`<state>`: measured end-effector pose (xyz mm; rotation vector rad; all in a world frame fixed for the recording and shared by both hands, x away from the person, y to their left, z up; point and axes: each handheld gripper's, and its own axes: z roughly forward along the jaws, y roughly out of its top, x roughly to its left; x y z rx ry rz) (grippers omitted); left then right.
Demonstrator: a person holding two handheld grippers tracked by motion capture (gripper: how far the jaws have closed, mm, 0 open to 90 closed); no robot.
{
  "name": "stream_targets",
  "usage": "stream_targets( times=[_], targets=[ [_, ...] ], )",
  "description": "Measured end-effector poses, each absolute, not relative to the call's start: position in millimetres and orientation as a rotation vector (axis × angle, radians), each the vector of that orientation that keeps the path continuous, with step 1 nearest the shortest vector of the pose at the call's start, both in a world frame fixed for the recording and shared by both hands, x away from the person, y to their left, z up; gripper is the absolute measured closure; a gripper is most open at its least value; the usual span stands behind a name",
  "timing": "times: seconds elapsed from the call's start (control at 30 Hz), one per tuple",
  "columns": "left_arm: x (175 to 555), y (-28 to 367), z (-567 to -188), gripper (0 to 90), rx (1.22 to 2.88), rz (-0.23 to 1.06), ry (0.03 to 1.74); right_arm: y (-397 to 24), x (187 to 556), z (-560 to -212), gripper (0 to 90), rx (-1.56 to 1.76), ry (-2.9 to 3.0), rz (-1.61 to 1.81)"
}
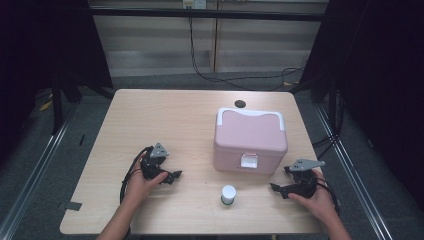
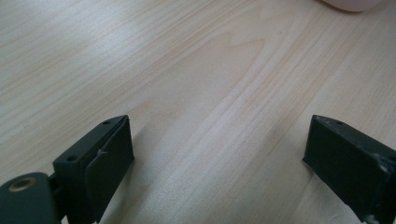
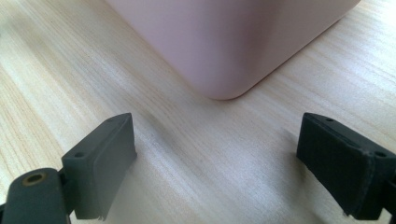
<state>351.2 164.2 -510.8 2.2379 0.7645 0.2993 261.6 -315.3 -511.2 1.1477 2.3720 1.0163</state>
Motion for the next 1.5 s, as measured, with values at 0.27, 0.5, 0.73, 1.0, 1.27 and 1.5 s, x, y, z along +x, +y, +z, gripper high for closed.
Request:
stream_targets(
  times=[0.27, 0.5, 0.73, 1.0, 1.27, 1.5],
  targets=[
    [351.4, 164.5, -510.6, 7.6, 2.236, 0.292, 0.767, -316.3, 261.5, -511.1, 12.5, 1.150, 2.370, 1.026],
    [355.0, 162.6, -498.0, 17.8, 2.269, 0.182, 0.853, -326.1, 262.1, -504.1, 26.8, 1.166, 2.406, 0.998],
    [360.8, 151.4, -479.8, 17.7, 2.303, 0.139, 0.865, -339.6, 262.3, -492.5, 68.7, 1.167, 2.439, 0.967],
    [373.6, 125.6, -446.6, 17.4, 2.354, 0.082, 0.840, -349.0, 278.8, -476.9, 89.8, 1.219, 2.355, 0.958],
    [372.3, 111.4, -443.7, 17.0, 2.385, 0.067, 0.805, -337.3, 312.7, -459.3, 89.9, 1.201, 2.271, 0.957],
    [371.5, 105.5, -440.6, 17.0, 2.397, 0.060, 0.772, -331.3, 330.0, -453.5, 89.8, 1.200, 2.241, 1.031]
  ],
)
